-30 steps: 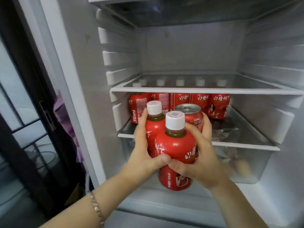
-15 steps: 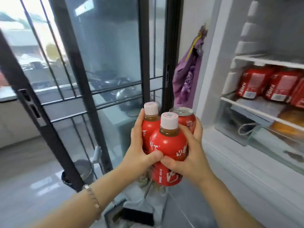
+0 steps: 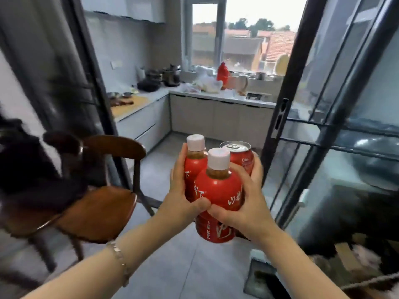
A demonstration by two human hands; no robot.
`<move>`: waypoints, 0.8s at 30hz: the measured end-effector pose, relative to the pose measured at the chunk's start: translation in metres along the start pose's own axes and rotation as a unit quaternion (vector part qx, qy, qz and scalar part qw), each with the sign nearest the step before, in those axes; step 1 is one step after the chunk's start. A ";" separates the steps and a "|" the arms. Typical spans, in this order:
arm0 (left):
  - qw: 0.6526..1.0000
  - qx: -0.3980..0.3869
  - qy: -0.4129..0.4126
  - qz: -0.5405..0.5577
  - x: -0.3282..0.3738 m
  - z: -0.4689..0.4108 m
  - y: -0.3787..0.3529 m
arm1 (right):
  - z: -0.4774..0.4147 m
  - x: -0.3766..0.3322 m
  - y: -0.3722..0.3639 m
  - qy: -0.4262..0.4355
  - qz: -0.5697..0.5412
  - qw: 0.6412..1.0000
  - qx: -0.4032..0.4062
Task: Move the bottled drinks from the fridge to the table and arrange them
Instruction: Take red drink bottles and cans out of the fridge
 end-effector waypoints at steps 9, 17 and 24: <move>0.975 0.191 0.064 -0.098 0.014 0.178 0.263 | -0.101 -0.105 -0.285 0.122 -0.114 0.972 -0.164; 0.923 0.348 0.102 -0.132 0.017 0.309 0.422 | -0.157 -0.188 -0.480 0.201 -0.157 0.914 -0.315; 0.860 0.465 0.119 -0.176 0.011 0.392 0.555 | -0.216 -0.245 -0.639 0.274 -0.178 0.853 -0.406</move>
Point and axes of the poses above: each hand's wrist, its own z-axis away from the middle knuckle, its own y-axis out of the back of the hand, x = y × z, the point moved 7 cm from there along -z, towards the middle knuckle, and after that the axes turned 11 degrees about -x, right-handed, at the moved point
